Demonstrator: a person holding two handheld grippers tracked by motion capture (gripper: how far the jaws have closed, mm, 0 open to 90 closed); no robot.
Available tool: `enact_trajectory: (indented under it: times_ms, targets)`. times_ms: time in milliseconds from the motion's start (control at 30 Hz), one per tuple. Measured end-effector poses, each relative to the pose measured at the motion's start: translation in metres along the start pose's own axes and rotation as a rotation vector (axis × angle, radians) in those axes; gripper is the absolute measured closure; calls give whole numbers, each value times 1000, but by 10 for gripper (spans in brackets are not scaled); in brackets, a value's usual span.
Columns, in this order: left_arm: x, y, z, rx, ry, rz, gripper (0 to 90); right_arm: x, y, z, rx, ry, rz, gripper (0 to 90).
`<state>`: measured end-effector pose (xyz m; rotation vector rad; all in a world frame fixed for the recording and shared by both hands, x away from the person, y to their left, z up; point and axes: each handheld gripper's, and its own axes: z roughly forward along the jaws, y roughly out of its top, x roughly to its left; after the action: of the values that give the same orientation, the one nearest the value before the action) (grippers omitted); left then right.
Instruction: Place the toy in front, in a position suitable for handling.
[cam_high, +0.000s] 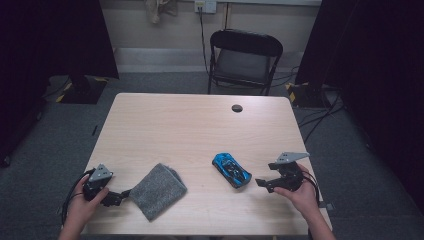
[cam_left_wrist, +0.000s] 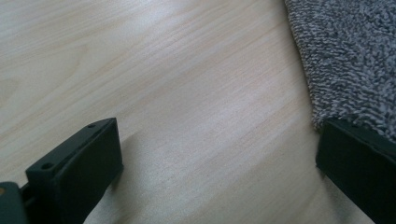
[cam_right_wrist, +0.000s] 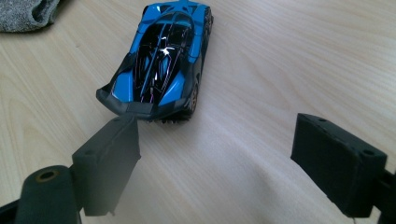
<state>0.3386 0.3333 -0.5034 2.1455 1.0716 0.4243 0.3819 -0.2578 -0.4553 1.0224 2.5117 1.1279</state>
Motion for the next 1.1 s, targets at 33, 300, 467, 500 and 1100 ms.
enact_trajectory:
  times_ms: [33,300,467,500,1100]
  targets:
    - [0,0,0,0,0,0,0,0,2,1,1,1,1,147]
    - [0,0,0,0,0,0,0,6,13,9,5,24,-7,147]
    - [0,0,0,0,0,0,0,12,23,15,-5,40,-23,146]
    - [0,0,0,0,0,0,0,13,24,17,-9,44,-23,146]
    - [0,0,0,0,0,0,0,24,37,57,23,56,2,143]
